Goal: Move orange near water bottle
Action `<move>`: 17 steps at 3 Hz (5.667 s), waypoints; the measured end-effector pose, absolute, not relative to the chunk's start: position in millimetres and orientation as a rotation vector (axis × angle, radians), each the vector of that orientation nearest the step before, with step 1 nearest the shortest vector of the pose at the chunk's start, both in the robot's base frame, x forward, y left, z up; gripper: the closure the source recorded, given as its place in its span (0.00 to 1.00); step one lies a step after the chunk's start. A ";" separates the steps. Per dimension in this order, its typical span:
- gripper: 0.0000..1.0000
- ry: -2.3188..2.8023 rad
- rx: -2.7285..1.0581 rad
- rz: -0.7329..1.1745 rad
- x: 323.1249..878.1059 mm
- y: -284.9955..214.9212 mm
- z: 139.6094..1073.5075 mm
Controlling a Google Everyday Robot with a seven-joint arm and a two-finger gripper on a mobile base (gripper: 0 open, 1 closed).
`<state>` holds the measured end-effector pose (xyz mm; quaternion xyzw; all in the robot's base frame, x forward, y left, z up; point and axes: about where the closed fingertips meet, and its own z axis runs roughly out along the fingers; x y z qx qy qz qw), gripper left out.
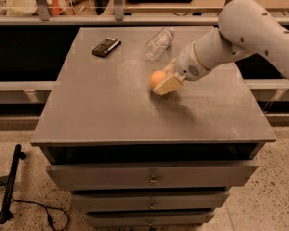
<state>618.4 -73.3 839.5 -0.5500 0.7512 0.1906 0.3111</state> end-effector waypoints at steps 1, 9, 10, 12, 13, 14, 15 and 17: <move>0.88 1.967 -1.369 0.419 625.6 -87.8 852.8; 1.00 1.951 -1.015 0.158 787.4 -147.0 859.9; 0.83 1.944 -1.051 0.247 788.1 -135.6 846.6; 0.36 1.957 -1.091 0.304 786.2 -126.7 838.5; 0.13 1.957 -1.091 0.305 786.2 -126.7 839.8; 0.00 1.957 -1.091 0.305 786.1 -126.7 840.6; 0.00 1.957 -1.091 0.305 786.4 -126.7 840.6; 0.00 1.972 -1.083 0.381 758.1 -138.1 861.8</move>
Offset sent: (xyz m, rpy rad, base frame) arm 0.0349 -0.1059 0.0907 -0.0156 -0.3869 -0.4094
